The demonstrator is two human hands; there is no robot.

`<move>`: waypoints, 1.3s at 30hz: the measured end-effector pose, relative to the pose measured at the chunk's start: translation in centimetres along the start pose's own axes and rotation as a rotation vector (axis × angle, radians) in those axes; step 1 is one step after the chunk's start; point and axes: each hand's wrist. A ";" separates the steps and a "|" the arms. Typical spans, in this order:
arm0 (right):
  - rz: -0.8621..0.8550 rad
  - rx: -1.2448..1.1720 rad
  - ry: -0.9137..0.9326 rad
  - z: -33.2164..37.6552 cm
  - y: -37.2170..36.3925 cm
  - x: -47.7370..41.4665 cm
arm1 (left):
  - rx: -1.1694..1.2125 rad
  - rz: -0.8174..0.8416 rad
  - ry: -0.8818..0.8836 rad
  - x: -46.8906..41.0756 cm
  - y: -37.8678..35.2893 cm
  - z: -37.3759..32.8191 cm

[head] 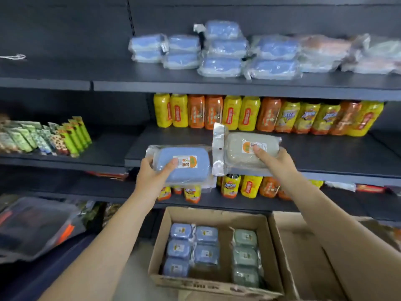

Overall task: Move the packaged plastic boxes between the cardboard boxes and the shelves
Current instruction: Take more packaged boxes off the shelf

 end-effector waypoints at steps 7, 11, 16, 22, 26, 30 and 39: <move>0.059 0.050 -0.254 -10.4 -1.2 2.0 | -0.132 0.038 0.254 -2.0 -1.8 10.2; 0.085 0.122 -0.424 -18.3 -2.4 2.4 | -0.182 0.080 0.374 -4.2 -3.7 16.2; 0.064 0.246 -0.489 -23.5 -4.3 1.9 | -0.287 0.148 0.510 -6.9 -6.0 23.1; 0.032 0.226 -0.648 -31.9 -6.5 2.7 | -0.459 0.210 0.625 -8.4 -8.9 31.3; 0.028 0.194 -0.787 -37.4 -7.0 3.5 | -0.535 0.235 0.692 -9.0 -10.8 36.8; 0.037 0.201 -0.864 -42.4 -7.3 3.8 | -0.656 0.292 0.749 -8.9 -13.3 42.0; 0.036 0.100 -0.966 -49.4 -8.7 5.0 | -0.695 0.378 0.845 -8.3 -15.9 50.6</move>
Point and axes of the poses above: each hand's wrist, its own x-axis away from the middle knuckle, its own y-axis out of the back of the hand, z = x × y, and after that the axes turned 9 degrees about y, right-handed
